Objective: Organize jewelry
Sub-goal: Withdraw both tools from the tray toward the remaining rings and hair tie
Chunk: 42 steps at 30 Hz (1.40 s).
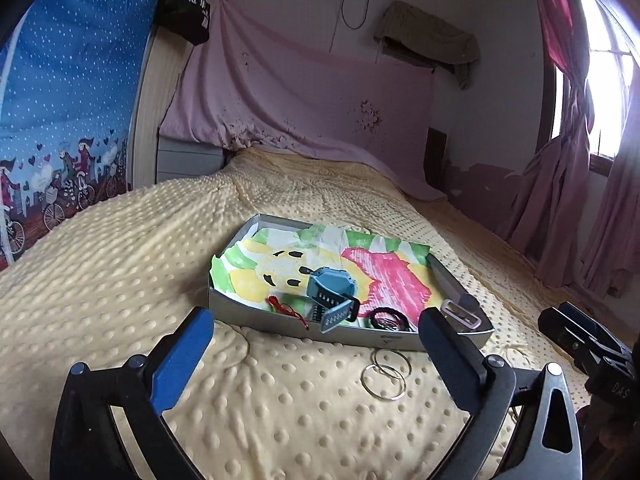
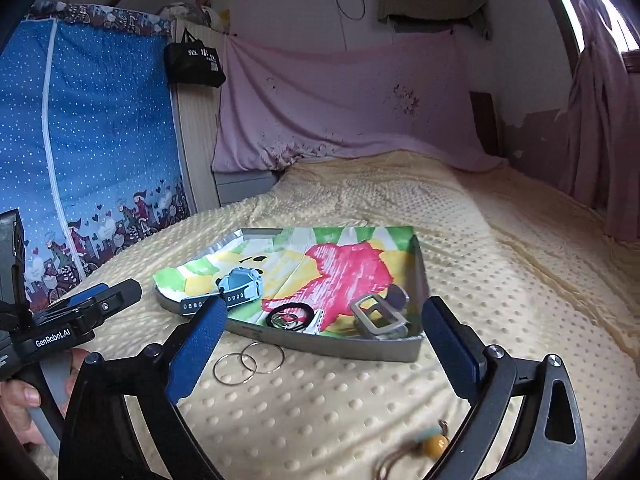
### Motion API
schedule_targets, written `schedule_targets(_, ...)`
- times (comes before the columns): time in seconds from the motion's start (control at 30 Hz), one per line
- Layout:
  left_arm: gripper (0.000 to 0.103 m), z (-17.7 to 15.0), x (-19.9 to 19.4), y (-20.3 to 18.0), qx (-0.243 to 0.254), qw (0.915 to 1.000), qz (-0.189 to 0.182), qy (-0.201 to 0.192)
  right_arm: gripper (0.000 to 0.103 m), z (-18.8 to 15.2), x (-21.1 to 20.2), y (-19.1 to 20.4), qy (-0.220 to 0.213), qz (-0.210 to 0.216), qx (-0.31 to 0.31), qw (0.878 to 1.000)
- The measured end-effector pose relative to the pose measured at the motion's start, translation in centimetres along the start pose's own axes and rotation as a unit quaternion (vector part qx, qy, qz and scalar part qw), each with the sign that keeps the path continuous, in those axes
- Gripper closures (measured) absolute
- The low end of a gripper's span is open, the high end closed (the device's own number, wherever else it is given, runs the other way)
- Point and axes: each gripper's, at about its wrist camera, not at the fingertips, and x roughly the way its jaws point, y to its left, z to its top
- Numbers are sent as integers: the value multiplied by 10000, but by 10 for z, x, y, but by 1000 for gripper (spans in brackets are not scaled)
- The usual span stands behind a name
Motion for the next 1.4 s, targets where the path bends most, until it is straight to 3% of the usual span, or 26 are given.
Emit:
schedule_targets(0.33, 0, -19, -36, -30, 131, 9996, -250, -46, 3, -13, -70, -10, -173, -115, -241, 9995)
schedule_targets(0.63, 0, -47, -45, -52, 322, 9978, -504, 283, 1, -36, -117, -39, -42, -290, -286, 9992)
schedule_targets(0.9, 0, -58, -47, -57, 250, 9975, -513, 412, 1, -60, -126, -72, 147, -562, -90, 9983)
schedule_targets(1.4, 0, -61, -33, -71, 561, 9945, -346, 808, 1, -67, -115, -78, 327, -678, -79, 9971)
